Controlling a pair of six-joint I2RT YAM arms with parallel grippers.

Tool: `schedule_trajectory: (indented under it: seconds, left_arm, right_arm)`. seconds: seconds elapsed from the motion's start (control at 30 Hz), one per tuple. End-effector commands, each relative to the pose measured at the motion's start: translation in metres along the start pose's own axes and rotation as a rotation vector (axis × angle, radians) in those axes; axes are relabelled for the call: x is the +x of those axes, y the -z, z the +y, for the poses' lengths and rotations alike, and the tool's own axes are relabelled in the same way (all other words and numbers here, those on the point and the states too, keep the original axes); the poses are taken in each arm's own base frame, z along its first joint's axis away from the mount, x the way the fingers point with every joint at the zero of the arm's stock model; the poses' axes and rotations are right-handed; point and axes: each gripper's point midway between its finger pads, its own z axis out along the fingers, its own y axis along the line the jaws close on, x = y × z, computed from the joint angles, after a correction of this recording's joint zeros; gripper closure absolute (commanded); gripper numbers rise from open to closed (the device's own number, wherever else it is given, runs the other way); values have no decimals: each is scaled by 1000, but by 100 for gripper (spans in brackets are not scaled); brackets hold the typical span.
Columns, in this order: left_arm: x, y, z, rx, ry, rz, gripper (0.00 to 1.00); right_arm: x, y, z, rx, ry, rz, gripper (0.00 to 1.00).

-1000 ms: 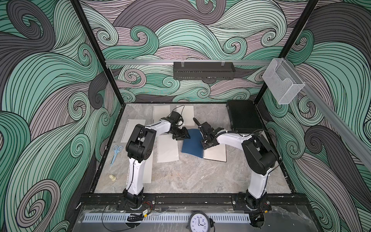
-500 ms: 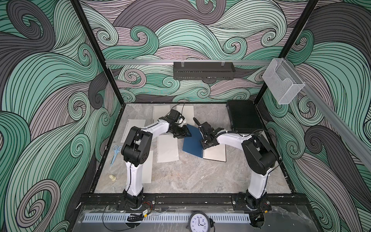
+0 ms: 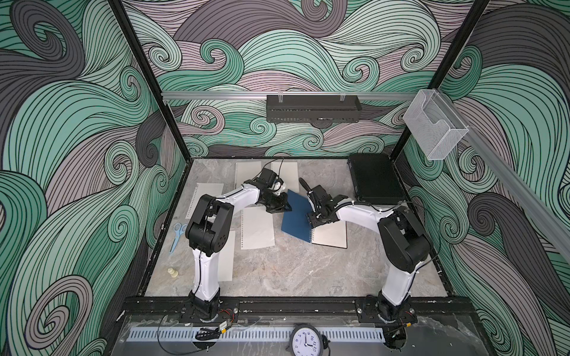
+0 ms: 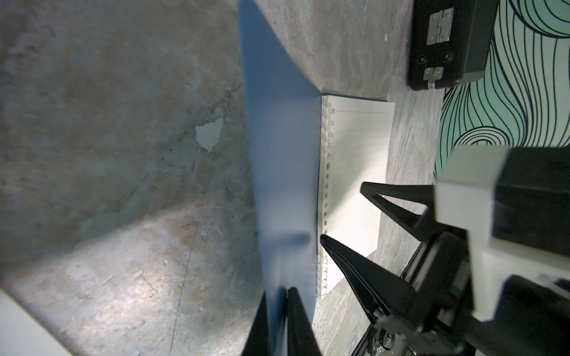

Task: Tear off pages from different notebooks
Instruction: Close the notebook at the center of the board.

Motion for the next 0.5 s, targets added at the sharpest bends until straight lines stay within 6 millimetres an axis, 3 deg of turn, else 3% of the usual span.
schedule_trajectory:
  seconds: [0.0,0.17,0.23,0.3,0.47]
  left_arm:
    - [-1,14,-16,19,-37,-20,91]
    - [0,16,-20,30,-43,-19,83]
    - [2,17,-23,36,-49,-18,70]
    - [3,18,-27,40,-61,-17,63]
    - [7,18,-43,69,-102,-7,59]
  right_arm:
    - [-6,19,-8,-16,-57,-49,22]
    - [-5,29,-30,-44,-168,-89,16]
    - [-3,30,-41,-59,-218,-95,15]
    - [2,30,-50,-65,-260,-94,14]
    - [13,33,-73,-65,-344,-107,14]
